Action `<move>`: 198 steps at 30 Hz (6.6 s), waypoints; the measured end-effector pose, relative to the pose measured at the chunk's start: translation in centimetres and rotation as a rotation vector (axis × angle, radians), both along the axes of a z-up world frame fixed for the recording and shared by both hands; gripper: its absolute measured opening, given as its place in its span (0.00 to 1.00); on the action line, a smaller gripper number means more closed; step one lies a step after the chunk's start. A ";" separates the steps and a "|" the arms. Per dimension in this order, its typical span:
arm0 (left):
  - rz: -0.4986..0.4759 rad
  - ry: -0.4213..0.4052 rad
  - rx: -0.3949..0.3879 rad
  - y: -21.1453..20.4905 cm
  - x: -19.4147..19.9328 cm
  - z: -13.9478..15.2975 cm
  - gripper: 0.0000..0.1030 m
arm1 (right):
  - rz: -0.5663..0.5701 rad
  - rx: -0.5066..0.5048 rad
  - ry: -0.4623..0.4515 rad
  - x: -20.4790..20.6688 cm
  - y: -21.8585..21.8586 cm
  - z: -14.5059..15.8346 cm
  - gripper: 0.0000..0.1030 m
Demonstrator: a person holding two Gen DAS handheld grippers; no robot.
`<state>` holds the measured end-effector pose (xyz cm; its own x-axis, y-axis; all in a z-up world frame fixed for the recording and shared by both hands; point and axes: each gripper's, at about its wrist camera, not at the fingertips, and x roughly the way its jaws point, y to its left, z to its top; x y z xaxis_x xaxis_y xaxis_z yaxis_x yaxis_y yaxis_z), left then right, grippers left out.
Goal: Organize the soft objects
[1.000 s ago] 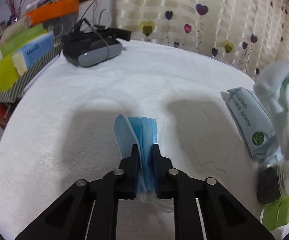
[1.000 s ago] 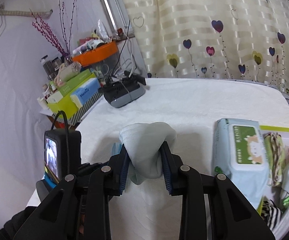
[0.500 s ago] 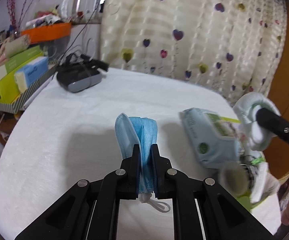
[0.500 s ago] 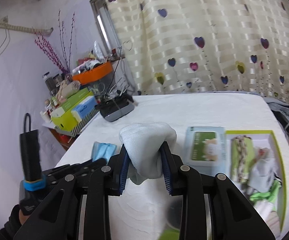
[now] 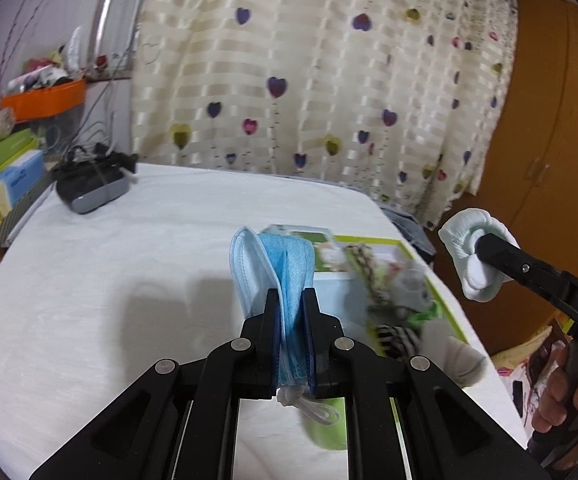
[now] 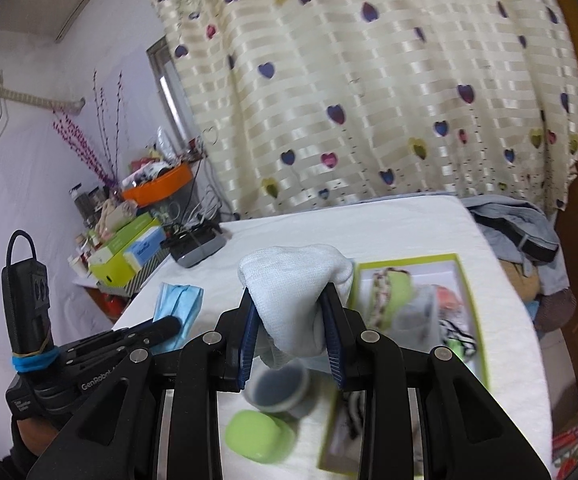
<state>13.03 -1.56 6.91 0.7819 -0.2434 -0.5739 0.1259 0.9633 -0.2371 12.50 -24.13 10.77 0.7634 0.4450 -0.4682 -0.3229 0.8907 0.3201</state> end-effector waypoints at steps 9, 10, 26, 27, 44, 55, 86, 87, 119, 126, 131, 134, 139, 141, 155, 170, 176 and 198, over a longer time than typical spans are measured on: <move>-0.071 -0.030 0.005 -4.9 -1.7 1.4 0.09 | -0.053 0.028 -0.017 -1.6 -4.3 0.1 0.30; -0.079 -0.032 0.006 -5.4 -1.8 1.4 0.09 | -0.056 0.031 -0.018 -1.7 -4.7 0.0 0.30; -0.169 0.018 0.009 -11.5 -1.4 -0.2 0.09 | -0.095 0.048 0.050 -1.3 -9.4 -3.1 0.30; -0.173 0.025 0.010 -11.9 -1.2 -0.4 0.09 | -0.095 0.047 0.057 -1.2 -9.5 -3.4 0.30; -0.182 0.173 0.031 -15.8 3.6 -5.1 0.10 | -0.056 -0.038 0.208 3.1 -10.1 -9.1 0.30; -0.149 0.223 0.039 -16.7 6.4 -6.9 0.10 | -0.021 -0.086 0.252 6.1 -9.3 -10.9 0.30; -0.183 0.146 -0.019 -15.0 1.8 -3.4 0.38 | -0.065 -0.176 0.151 0.1 -8.4 -6.8 0.45; -0.184 0.140 -0.019 -14.9 1.4 -3.2 0.38 | -0.067 -0.178 0.147 -0.2 -8.4 -6.7 0.45; -0.077 0.008 0.104 -10.6 -10.0 -1.8 0.39 | -0.055 -0.292 0.055 -10.7 -3.2 -4.4 0.45; -0.049 0.007 0.128 -10.0 -10.5 -2.0 0.39 | -0.042 -0.300 0.060 -11.2 -2.4 -4.5 0.45; -0.039 0.011 0.145 -10.0 -10.6 -2.3 0.39 | -0.038 -0.306 0.065 -11.1 -2.1 -4.6 0.45; -0.033 0.015 0.151 -10.1 -10.4 -2.5 0.39 | -0.034 -0.308 0.066 -11.1 -2.0 -4.7 0.45; -0.012 0.027 0.170 -10.1 -10.2 -2.9 0.39 | -0.022 -0.314 0.073 -10.9 -1.7 -5.0 0.46; -0.009 0.030 0.173 -10.0 -10.1 -3.0 0.39 | -0.017 -0.314 0.075 -10.7 -1.6 -5.1 0.45; 0.001 0.036 0.220 -10.3 -9.5 -3.9 0.39 | 0.001 -0.312 0.094 -10.2 -1.5 -6.0 0.46; 0.004 0.034 0.222 -10.3 -9.3 -4.2 0.39 | -0.001 -0.308 0.102 -9.9 -1.6 -6.5 0.46; 0.028 0.031 0.224 -10.2 -9.2 -4.3 0.39 | -0.001 -0.307 0.101 -9.9 -1.6 -6.5 0.46; 0.035 0.044 0.245 -10.5 -9.3 -4.9 0.39 | 0.000 -0.306 0.108 -9.5 -1.8 -7.1 0.46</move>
